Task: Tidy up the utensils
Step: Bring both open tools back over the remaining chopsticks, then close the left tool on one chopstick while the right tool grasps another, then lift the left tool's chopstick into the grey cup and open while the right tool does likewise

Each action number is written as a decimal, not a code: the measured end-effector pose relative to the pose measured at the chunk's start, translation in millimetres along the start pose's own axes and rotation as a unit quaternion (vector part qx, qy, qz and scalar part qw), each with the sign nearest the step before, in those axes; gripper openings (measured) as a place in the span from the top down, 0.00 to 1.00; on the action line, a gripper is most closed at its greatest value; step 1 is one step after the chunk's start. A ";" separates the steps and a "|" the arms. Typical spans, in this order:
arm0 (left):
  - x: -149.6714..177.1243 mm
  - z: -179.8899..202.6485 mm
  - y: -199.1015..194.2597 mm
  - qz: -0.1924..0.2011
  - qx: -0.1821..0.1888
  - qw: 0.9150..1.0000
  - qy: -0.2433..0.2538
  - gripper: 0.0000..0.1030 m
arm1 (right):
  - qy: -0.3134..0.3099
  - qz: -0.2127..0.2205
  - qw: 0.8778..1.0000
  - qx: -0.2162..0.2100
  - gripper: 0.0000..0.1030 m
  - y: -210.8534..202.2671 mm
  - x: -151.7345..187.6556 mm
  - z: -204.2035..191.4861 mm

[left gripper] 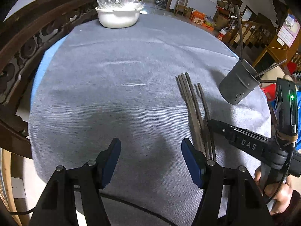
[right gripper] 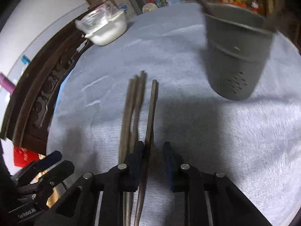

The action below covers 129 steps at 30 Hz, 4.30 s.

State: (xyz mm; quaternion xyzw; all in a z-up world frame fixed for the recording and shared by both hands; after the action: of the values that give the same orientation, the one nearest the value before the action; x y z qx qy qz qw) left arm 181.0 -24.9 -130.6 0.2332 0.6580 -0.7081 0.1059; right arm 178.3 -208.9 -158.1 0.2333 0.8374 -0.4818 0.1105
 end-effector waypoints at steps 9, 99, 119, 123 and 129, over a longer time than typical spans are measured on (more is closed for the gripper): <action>-4.0 29.7 19.2 -0.027 0.021 0.999 0.016 0.35 | 0.049 0.020 0.998 -0.022 0.77 -24.5 2.9 29.3; -104.9 9.8 38.7 -0.064 0.074 0.993 -0.067 0.93 | -0.010 0.062 0.997 0.054 0.94 -24.0 -83.6 -17.7; -132.7 51.7 -120.2 0.132 0.085 0.987 -0.008 0.95 | -0.040 0.294 0.955 -0.017 0.94 -203.1 -89.3 -58.2; -144.1 67.6 -147.9 0.167 0.080 0.983 0.004 0.95 | -0.050 0.324 0.945 -0.006 0.94 -226.7 -101.2 -61.7; -171.4 93.0 -168.9 0.201 0.078 0.977 0.011 0.95 | -0.046 0.354 0.934 0.006 0.94 -264.1 -121.0 -51.0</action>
State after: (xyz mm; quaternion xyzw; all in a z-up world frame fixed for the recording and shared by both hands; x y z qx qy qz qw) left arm 234.9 -124.2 101.3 0.3757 0.5418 -0.7189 0.2202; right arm 153.9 -312.3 117.1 0.4929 0.6913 -0.4270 0.3111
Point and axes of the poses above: each gripper's, at about its wrist camera, not at the fingertips, and y roughly the way its jaws point, z to its right, x to its underside, the point moved 4 cm from there along y, roughly the way its jaws point, and after that the axes turned 9 degrees about -x, right-handed, at the moved point
